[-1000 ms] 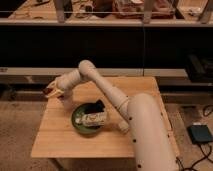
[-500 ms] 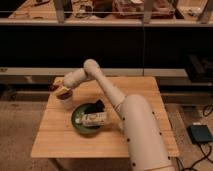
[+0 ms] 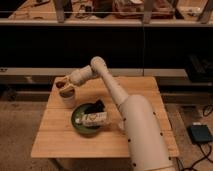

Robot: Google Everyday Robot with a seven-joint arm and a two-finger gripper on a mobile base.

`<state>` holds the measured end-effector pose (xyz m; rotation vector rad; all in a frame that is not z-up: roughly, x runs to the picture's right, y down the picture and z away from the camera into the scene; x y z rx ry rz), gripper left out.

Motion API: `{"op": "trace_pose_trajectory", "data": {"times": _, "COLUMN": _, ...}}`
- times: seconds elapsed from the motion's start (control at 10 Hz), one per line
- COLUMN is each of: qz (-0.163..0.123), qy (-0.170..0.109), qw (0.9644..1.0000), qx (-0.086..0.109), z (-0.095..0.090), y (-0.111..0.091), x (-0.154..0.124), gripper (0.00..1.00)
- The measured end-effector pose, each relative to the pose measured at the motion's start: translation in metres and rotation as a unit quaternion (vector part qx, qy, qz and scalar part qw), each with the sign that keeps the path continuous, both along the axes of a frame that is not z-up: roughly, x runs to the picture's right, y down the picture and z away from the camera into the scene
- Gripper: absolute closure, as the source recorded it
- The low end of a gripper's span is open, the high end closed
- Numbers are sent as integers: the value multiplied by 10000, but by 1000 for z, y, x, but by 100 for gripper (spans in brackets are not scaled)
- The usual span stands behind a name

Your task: Place the pepper in the ceramic cup

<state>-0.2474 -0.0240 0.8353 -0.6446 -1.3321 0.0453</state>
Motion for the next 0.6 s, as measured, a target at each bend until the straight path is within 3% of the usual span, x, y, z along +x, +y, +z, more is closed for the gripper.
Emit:
{"op": "trace_pose_trajectory", "data": {"times": 0.2, "qz": -40, "qy": -20, "qw": 10000, "qx": 5, "z": -1, "y": -1, "x": 8, "gripper": 20}}
{"op": "trace_pose_trajectory", "data": {"times": 0.6, "qz": -104, "qy": -79, "qw": 9999, "qx": -38, "z": -5, "y": -1, "x": 16, "gripper": 20}}
